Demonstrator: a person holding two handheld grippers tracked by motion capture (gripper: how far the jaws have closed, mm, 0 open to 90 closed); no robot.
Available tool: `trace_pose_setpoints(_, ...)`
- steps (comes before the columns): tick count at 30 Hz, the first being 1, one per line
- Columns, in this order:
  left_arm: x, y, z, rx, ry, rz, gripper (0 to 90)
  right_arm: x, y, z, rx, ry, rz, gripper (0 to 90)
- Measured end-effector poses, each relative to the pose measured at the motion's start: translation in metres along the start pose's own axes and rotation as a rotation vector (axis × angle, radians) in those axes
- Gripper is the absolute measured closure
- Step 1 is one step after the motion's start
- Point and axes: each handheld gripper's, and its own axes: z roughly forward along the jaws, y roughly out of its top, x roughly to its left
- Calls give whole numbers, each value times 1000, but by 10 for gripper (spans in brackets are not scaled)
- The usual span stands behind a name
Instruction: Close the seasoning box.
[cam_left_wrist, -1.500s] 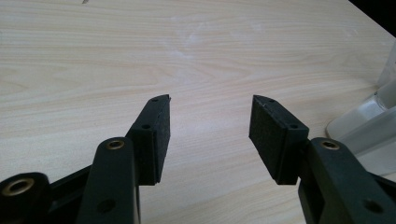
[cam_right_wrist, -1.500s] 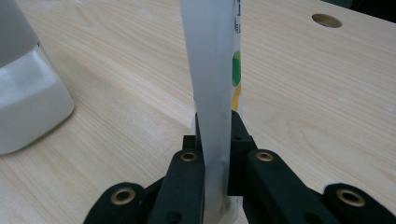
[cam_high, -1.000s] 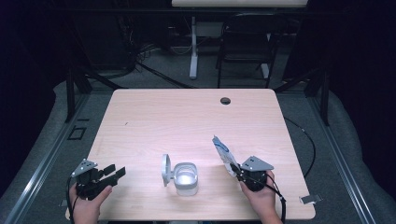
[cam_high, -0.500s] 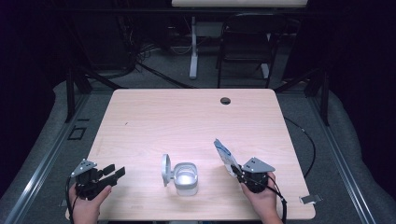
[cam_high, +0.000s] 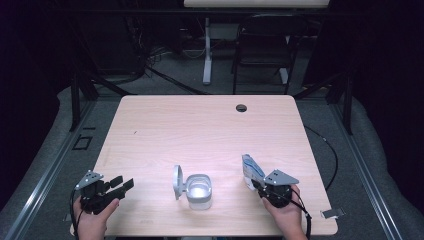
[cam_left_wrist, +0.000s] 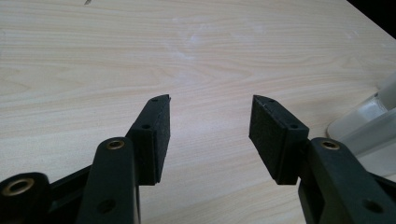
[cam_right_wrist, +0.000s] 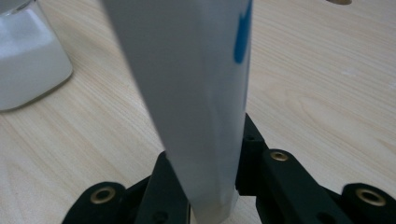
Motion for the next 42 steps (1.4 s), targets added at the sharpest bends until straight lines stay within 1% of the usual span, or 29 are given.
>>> trace_pose_setpoints(1, 0, -1, 1, -9, 5, -4, 489, -1, -1, 0, -4, 3, 9, 774)
trace_pose_setpoints(3, 0, 0, 1, -4, 3, -3, 489, -2, -2, -1, -7, 1, 19, 749)
trace_pose_setpoints(6, 0, 0, 1, -5, 3, -3, 489, -4, -4, -1, -18, 3, 42, 736)
trace_pose_setpoints(9, 0, 0, 1, -5, 3, -4, 489, -5, -4, -2, -13, 6, 48, 721)
trace_pose_setpoints(11, 0, 0, 1, -5, 3, -2, 489, -5, -4, -3, -9, 4, 50, 672)
trace_pose_setpoints(12, 0, -1, 1, -11, 6, -4, 489, -4, -4, -3, -7, 2, 51, 657)
trace_pose_setpoints(14, 0, 0, 1, -4, 3, -4, 488, -5, -4, -4, 2, -1, 49, 639)
trace_pose_setpoints(17, -1, 0, 2, -8, 4, -2, 488, -4, -4, -4, -5, 3, 62, 616)
trace_pose_setpoints(19, -1, 0, 2, -7, 3, 1, 488, -3, -4, -4, -3, 2, 57, 603)
trace_pose_setpoints(22, -1, -1, 2, -7, 4, -1, 488, -2, -5, -4, -15, 2, 69, 583)
trace_pose_setpoints(26, -1, 0, 2, 0, 0, 1, 488, -1, -6, -5, -20, -9, 69, 534)
trace_pose_setpoints(27, -2, 0, 3, -4, 2, 2, 488, 0, -6, -6, -24, -20, 63, 528)
trace_pose_setpoints(29, -2, 0, 4, -2, 0, 1, 488, 0, -7, -7, -17, -25, 56, 520)
trace_pose_setpoints(32, -2, 0, 4, -1, -1, 5, 488, 1, -7, -8, -25, -33, 53, 510)
trace_pose_setpoints(36, -3, 1, 5, 5, -3, 1, 488, 3, -8, -10, -24, -32, 41, 497)
trace_pose_setpoints(38, -4, 1, 6, -2, -2, 1, 488, 4, -8, -11, -24, -32, 33, 489)
trace_pose_setpoints(39, -4, 1, 6, 3, -4, 2, 488, 5, -8, -11, -25, -32, 33, 484)
trace_pose_setpoints(42, -6, 3, 5, -9, -5, 2, 489, 6, -9, -13, -36, -32, 39, 472)
